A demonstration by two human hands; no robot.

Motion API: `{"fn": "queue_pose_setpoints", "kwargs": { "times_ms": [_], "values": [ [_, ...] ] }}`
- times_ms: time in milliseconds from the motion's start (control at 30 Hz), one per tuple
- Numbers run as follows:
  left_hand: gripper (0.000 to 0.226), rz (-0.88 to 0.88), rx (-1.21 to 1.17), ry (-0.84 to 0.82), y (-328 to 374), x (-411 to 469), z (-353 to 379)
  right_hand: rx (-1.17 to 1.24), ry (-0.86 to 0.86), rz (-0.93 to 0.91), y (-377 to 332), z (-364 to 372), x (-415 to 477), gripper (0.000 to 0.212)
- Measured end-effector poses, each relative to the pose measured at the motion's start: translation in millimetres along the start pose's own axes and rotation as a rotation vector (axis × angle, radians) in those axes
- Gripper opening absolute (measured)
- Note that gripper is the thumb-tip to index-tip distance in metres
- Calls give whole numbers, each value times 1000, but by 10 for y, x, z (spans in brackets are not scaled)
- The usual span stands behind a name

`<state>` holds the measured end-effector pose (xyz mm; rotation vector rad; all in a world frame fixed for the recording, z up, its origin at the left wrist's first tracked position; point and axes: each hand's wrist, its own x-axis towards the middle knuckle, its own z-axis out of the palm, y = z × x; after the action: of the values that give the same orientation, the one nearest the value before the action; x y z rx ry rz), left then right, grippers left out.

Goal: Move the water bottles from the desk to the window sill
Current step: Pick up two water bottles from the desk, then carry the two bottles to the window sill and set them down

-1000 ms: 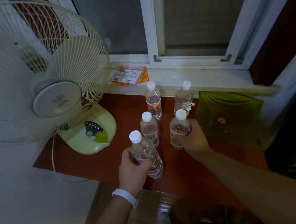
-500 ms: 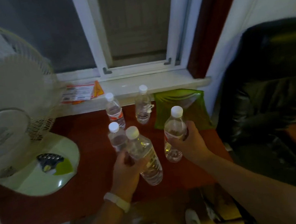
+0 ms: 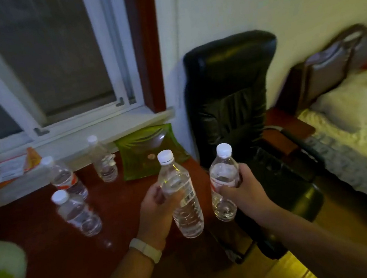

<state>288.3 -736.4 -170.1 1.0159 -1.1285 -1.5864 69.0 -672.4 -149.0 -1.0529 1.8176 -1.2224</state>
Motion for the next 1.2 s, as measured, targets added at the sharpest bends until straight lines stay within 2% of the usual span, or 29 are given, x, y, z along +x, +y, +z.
{"fn": "queue_pose_setpoints", "kwargs": {
  "times_ms": [167,333,467,667,967,1200],
  "values": [
    [52,-24,40,-110,-73,-329,750,49,61,35,232,-768,-429,53],
    [30,-9,126,-250,-171,-895,1708,114,150,40,549,-1689,-1074,48],
    [40,-31,141,-334,-358,-1409,2527,175,232,48,798,-2507,-1673,47],
    [24,-65,196,-543,-779,-2043,3723,207,473,42,1163,-3673,-2619,42],
    [42,-21,300,-1009,-1161,-2827,5483,304,896,113,1701,-4968,-3917,45],
    [31,-44,279,-1314,-1455,-3492,6756,297,1200,217,2010,-5698,-4692,46]
  ]
}}
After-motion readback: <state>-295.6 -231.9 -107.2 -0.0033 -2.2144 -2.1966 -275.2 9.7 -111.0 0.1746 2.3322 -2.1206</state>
